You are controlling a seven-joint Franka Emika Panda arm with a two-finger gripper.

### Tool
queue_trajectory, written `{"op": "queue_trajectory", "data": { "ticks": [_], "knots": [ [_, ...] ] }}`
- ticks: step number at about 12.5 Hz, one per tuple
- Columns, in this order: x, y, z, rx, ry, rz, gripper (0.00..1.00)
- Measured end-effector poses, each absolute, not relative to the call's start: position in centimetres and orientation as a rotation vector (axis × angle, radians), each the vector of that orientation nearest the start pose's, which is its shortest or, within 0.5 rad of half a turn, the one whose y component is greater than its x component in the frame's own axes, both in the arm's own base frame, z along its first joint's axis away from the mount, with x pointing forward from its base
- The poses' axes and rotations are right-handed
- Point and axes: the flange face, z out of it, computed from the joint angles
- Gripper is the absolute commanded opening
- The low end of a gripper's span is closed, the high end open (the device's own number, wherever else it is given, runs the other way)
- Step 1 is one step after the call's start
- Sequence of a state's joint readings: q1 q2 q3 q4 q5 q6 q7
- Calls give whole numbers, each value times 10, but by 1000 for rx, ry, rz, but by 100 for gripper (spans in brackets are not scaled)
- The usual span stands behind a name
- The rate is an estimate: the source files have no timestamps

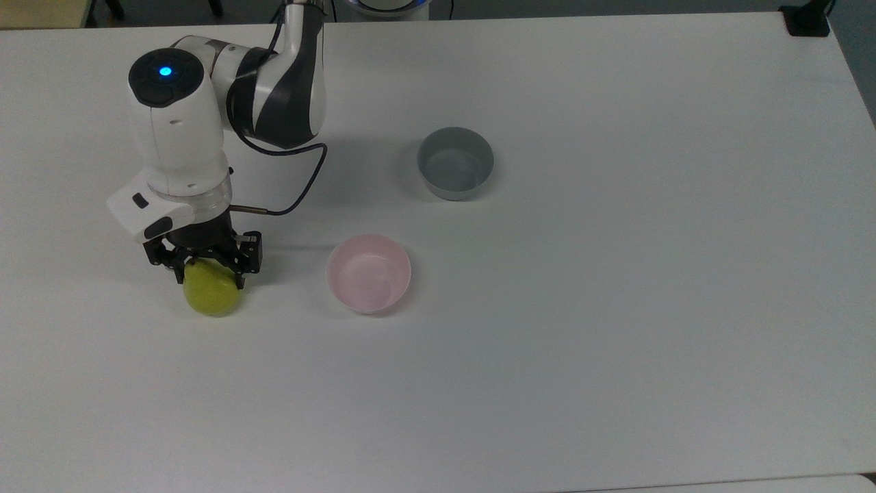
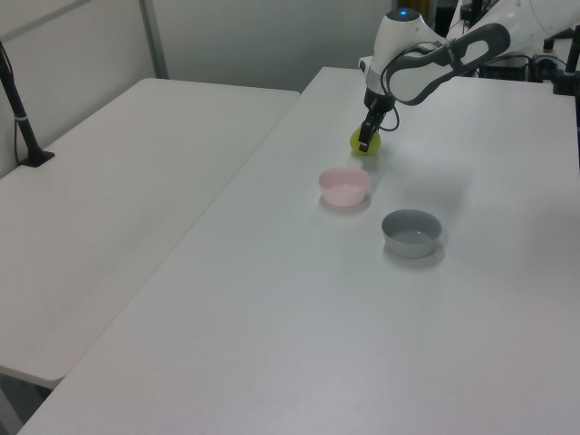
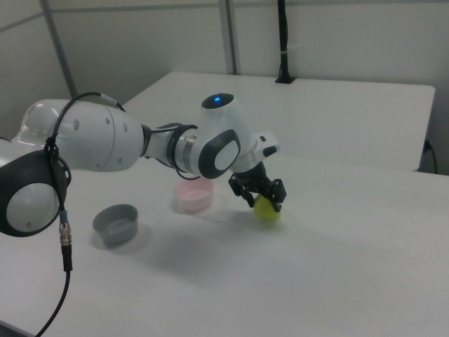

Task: Place the pear in the bowl
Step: 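Lower the gripper and close it around the pear, then lift the pear and carry it over the pink bowl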

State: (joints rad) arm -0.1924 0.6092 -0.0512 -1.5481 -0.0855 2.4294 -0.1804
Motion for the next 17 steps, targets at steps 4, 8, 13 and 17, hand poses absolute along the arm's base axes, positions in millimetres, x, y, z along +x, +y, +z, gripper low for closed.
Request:
{"op": "queue_trajectory", "data": {
  "ticks": [4, 8, 13, 17],
  "knots": [
    [708, -170, 322, -3265, -14, -406, 41],
    [710, -171, 332, -3265, -10, -434, 40],
    [704, -168, 388, -3264, 0, -440, 40],
    [700, -114, 430, -3243, -107, -397, 40]
  ]
}}
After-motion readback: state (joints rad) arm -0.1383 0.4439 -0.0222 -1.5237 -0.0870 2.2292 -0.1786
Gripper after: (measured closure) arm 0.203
